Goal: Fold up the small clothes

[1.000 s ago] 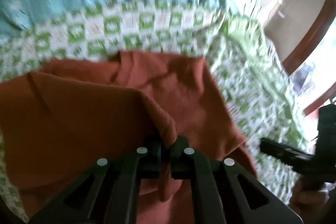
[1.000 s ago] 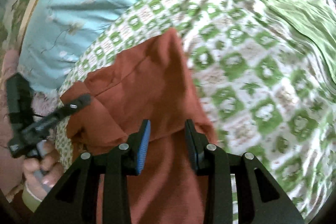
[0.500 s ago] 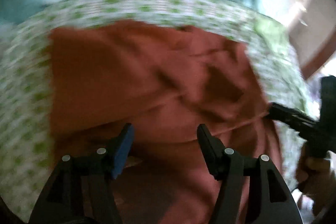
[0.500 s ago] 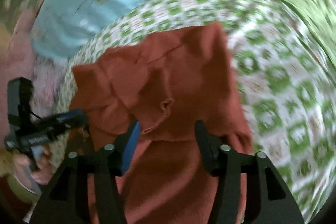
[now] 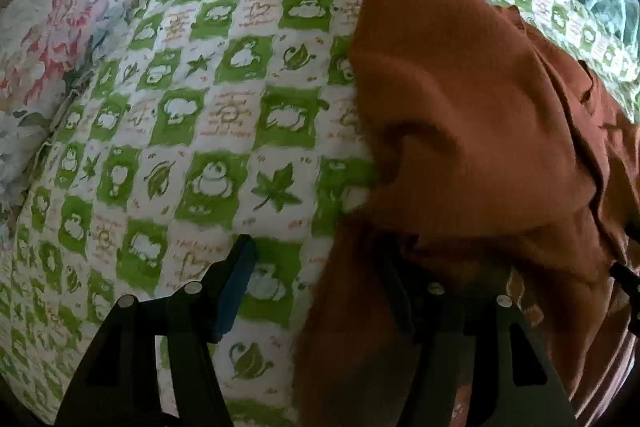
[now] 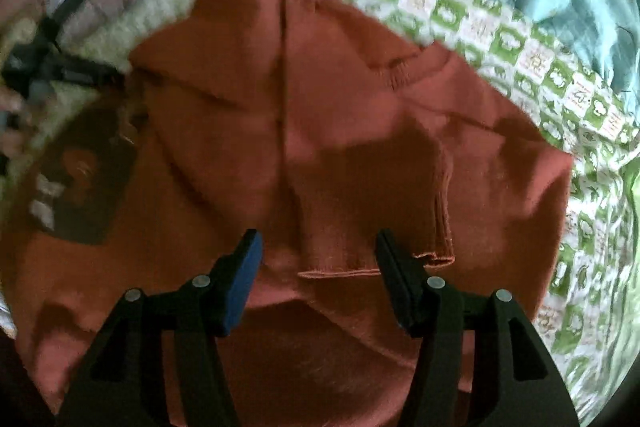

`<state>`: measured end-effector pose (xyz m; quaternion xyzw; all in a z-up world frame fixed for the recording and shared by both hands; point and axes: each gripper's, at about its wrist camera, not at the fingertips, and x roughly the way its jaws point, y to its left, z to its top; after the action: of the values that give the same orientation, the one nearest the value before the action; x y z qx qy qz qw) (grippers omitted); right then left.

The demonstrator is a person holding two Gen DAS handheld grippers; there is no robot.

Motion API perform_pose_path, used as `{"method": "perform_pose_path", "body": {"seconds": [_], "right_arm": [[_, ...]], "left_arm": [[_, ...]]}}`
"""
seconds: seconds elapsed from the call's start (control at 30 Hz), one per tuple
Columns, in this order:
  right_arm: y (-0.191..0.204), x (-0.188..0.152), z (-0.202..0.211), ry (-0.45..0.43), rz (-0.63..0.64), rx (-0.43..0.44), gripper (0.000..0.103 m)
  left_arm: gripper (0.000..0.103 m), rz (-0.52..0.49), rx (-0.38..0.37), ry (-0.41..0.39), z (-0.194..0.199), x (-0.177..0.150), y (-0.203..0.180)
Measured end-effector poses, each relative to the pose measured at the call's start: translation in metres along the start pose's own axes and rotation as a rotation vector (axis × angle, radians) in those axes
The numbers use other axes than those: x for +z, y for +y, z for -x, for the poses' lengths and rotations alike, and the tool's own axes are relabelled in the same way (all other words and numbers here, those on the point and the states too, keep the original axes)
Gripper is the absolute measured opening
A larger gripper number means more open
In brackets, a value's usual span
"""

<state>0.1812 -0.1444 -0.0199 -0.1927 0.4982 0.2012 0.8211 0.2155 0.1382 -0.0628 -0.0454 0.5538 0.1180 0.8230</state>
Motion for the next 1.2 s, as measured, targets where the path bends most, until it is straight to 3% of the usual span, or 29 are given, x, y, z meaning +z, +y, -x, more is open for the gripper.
{"method": "perform_pose_path", "body": {"seconds": [0.03,0.07,0.1,0.2,0.33,0.4,0.5,0.6,0.7,0.8,0.9,1.0,1.2], "right_arm": [[-0.005,0.001,-0.004,0.005,-0.024,-0.003,0.038],[-0.014,0.002,-0.005,0.003,-0.077,0.010,0.027],[-0.026,0.004,-0.004,-0.001,-0.147,0.030,0.005],[-0.056,0.008,0.010,-0.045,-0.343,0.128,0.005],[-0.102,0.006,0.049,-0.182,-0.676,0.397,0.005],[-0.131,-0.006,0.075,-0.297,-0.866,0.535,0.005],[-0.150,-0.016,0.095,-0.328,-0.935,0.462,0.005],[-0.173,-0.036,0.089,-0.257,-1.005,0.338,0.005],[-0.184,-0.054,0.079,-0.221,-1.048,0.261,0.005],[-0.190,-0.060,0.059,-0.179,-1.064,0.253,0.005],[-0.188,-0.059,0.044,-0.156,-1.050,0.233,0.005],[-0.189,-0.053,0.030,-0.149,-1.029,0.207,0.005],[-0.191,-0.047,0.024,-0.140,-1.004,0.203,0.007]], "left_arm": [[0.061,0.003,0.004,-0.005,0.000,0.003,-0.001],[0.061,0.009,0.004,-0.010,0.000,0.006,-0.001],[0.061,0.015,0.002,-0.012,0.000,0.008,-0.001],[0.057,0.032,-0.006,-0.021,-0.001,0.015,-0.006],[0.050,0.048,-0.021,-0.031,0.003,0.017,-0.005],[0.048,0.050,-0.022,-0.034,0.006,0.015,-0.001],[0.042,0.066,-0.008,-0.031,0.011,0.010,0.007],[0.029,0.113,0.028,-0.038,0.021,0.009,0.027],[0.029,0.150,0.035,-0.027,0.020,0.010,0.043],[0.029,0.141,0.033,-0.004,0.019,0.009,0.050],[0.032,0.138,-0.067,-0.045,0.033,0.012,0.054],[0.049,0.076,-0.127,-0.057,0.047,0.014,0.042],[0.049,-0.067,-0.087,-0.032,0.047,0.004,0.017]]}}
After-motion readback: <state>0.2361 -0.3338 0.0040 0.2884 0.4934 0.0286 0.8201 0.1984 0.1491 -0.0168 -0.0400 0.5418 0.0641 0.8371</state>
